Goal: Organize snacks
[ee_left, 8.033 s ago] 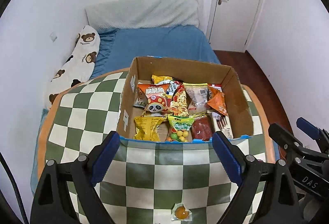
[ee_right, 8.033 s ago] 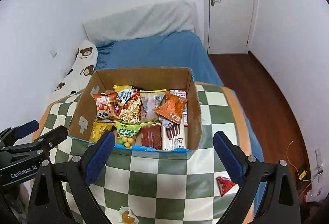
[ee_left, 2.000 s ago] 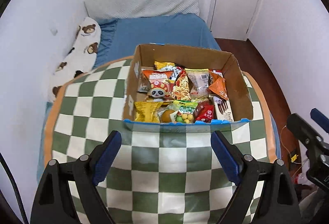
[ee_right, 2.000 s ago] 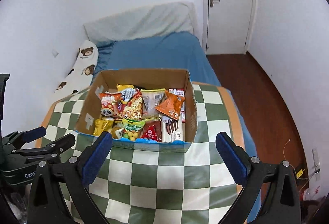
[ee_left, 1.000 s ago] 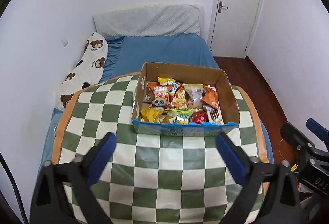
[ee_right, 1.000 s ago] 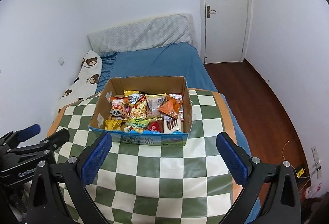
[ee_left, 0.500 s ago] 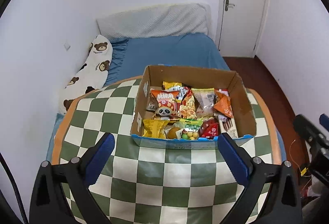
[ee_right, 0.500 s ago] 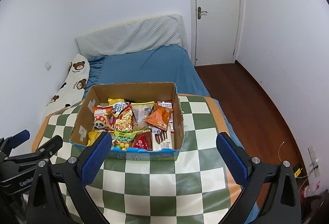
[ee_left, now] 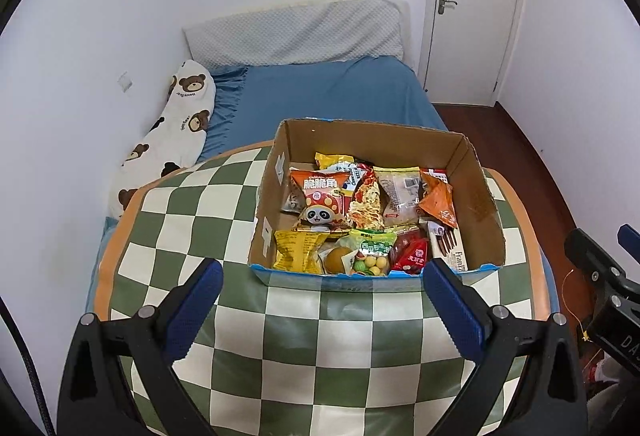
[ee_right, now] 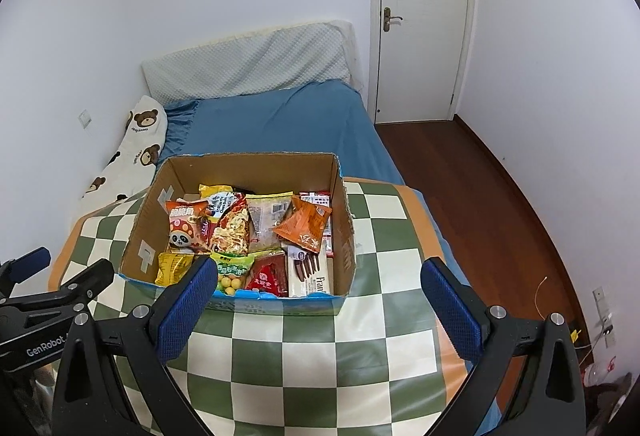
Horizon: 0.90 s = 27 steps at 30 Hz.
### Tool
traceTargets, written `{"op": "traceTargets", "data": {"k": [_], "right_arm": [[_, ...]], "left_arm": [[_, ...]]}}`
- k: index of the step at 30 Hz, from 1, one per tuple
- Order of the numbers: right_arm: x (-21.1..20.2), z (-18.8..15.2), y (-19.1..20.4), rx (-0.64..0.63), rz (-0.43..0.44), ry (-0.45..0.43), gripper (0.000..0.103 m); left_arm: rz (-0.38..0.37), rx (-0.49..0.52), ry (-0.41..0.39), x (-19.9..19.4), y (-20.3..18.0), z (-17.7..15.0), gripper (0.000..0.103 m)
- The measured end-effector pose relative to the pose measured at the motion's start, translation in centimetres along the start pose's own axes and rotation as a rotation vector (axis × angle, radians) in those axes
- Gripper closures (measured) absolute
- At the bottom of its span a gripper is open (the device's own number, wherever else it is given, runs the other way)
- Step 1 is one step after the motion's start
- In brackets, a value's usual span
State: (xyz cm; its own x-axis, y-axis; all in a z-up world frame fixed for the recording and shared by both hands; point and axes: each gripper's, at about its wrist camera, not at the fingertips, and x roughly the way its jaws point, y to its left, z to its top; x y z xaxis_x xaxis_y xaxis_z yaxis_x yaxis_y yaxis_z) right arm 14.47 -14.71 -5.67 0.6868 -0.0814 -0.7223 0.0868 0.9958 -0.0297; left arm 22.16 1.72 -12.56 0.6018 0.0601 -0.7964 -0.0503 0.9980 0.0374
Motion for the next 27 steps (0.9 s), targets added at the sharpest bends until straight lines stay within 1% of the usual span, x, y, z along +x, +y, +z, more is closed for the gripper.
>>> {"op": "traceTargets", "data": {"k": [27], "right_arm": [[0.49,-0.21,0.33,-0.012,0.001,0.012,0.000]], "left_arm": [[-0.010,0.005,-0.012,-0.48,-0.13,0.41,0.001]]}}
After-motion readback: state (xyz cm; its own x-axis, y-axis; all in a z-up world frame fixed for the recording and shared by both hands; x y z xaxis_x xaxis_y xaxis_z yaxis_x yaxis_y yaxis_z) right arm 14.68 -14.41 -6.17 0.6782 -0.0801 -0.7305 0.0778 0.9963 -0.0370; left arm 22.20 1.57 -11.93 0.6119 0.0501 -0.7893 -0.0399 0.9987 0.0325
